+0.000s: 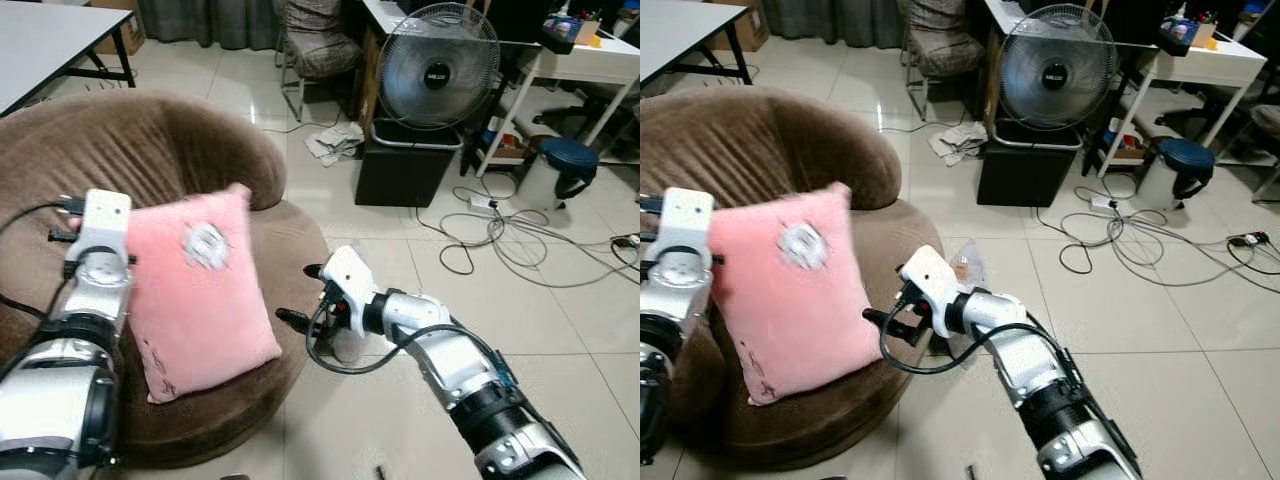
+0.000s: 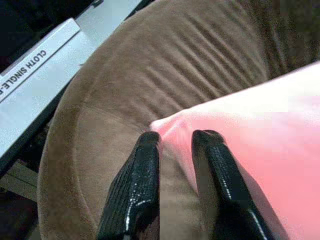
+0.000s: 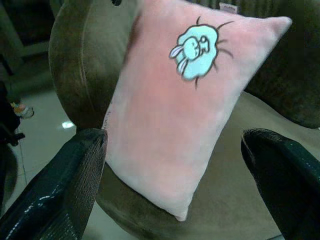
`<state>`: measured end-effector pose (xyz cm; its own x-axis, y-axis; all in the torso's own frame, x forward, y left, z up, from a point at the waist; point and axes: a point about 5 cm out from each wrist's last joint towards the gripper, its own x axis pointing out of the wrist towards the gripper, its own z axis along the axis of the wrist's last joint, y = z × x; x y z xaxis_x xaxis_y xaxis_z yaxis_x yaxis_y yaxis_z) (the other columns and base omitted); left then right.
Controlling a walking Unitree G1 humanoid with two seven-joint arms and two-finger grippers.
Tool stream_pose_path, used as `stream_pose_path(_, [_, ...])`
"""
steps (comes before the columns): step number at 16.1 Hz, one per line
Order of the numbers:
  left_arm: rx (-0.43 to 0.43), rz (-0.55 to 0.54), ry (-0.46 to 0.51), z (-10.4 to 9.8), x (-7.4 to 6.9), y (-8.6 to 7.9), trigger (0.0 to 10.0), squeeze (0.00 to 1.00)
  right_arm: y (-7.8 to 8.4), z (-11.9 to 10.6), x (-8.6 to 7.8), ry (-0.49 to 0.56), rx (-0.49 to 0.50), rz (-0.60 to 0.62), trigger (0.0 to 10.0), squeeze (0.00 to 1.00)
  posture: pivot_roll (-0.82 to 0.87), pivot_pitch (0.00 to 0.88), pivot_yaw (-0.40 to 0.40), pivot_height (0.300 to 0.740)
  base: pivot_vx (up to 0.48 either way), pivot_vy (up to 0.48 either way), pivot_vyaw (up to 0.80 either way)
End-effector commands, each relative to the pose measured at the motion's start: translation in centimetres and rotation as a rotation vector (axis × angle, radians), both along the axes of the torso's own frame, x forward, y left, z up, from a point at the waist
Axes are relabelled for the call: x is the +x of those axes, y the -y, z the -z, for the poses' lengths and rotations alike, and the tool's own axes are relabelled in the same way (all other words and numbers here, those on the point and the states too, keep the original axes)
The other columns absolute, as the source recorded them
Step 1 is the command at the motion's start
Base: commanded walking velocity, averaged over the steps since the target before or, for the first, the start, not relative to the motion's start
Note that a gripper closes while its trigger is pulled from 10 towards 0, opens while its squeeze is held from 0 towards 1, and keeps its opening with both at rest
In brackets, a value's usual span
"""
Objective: Move the pillow to the sofa from floor
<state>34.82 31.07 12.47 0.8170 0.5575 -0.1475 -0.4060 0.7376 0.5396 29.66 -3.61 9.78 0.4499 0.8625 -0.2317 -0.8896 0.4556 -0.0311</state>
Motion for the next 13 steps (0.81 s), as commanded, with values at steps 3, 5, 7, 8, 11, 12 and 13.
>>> stream_pose_path(3, [0.047, -0.04, 0.024, -1.0, -0.1, -1.0, 10.0, 1.0, 0.0, -0.2, 0.2, 0.01, 0.031, 0.047, 10.0, 0.0, 0.02, 0.057, -0.047, 0.74, 0.0, 0.0, 0.0])
stream_pose_path(5, [0.048, -0.045, 0.023, -1.1, -0.1, -1.2, 10.0, 1.0, 0.2, 0.0, 0.3, 0.012, 0.03, 0.063, 10.0, 0.0, 0.02, 0.055, -0.037, 0.74, 0.0, 0.0, 0.0])
stream_pose_path(7, [0.041, -0.031, 0.02, -1.1, 0.1, -0.9, 10.0, 1.0, 0.5, 0.1, 0.4, 0.015, 0.027, 0.087, 10.0, 0.0, 0.02, 0.046, -0.03, 0.74, 0.0, 0.0, 0.0])
stream_pose_path(8, [0.017, 0.009, 0.019, -0.8, 0.3, -0.3, 10.0, 1.0, 0.8, 0.1, 0.5, 0.019, 0.023, 0.104, 10.0, 0.0, 0.02, 0.03, -0.026, 0.74, 0.0, 0.0, 0.0])
stream_pose_path(11, [-0.279, 0.276, 0.101, 1.2, 1.1, 4.6, 10.0, 0.0, 3.1, 0.6, 0.5, 0.038, 0.004, 0.276, 10.0, 0.0, 0.03, 0.0, -0.009, 0.74, 0.0, 0.0, 0.0])
stream_pose_path(12, [-0.306, 0.306, 0.112, 1.5, 1.1, 5.2, 10.0, 0.0, 3.5, 0.8, 0.6, 0.04, -0.004, 0.308, 10.0, 0.0, 0.03, 0.0, -0.007, 0.74, 0.0, 0.0, 0.0])
stream_pose_path(13, [-0.347, 0.371, 0.122, 2.1, 0.9, 6.5, 10.0, 0.0, 4.3, 1.0, 0.6, 0.046, -0.011, 0.366, 10.0, 0.0, 0.02, 0.0, 0.004, 0.74, 0.0, 0.0, 0.0])
